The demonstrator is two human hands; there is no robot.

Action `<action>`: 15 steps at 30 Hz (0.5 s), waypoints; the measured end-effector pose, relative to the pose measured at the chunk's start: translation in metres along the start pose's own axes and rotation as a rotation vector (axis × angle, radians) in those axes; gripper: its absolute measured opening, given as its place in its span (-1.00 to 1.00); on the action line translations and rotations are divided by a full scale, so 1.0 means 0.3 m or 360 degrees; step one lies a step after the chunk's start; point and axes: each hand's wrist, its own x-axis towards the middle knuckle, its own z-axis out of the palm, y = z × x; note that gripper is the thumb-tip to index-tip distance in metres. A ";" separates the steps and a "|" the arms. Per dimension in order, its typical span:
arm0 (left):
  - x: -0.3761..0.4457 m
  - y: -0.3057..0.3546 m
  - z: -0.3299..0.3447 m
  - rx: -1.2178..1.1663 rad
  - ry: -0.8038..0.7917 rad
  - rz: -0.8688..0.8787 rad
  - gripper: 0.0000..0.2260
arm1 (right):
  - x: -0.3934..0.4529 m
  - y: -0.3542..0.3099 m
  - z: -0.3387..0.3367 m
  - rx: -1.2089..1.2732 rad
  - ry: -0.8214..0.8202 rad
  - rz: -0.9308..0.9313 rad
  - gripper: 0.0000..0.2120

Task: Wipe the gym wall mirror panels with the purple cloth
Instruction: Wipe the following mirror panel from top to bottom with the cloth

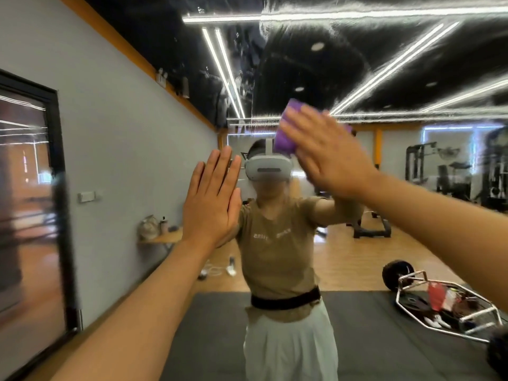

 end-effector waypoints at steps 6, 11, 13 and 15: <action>-0.002 0.001 0.000 -0.0013 0.0028 -0.0002 -0.48 | 0.073 0.000 -0.019 0.0092 0.0198 0.0436 -0.47; -0.004 0.003 0.001 -0.0013 0.0048 0.0004 -0.49 | -0.202 -0.200 0.098 0.0118 0.0135 0.0120 -0.47; -0.006 0.003 0.001 -0.0020 0.0050 0.0013 -0.50 | -0.345 -0.278 0.138 0.0110 -0.0037 -0.0080 -0.47; -0.005 0.002 -0.002 -0.0029 0.0052 0.0022 -0.50 | -0.488 -0.343 0.177 0.0066 -0.0215 -0.0271 -0.45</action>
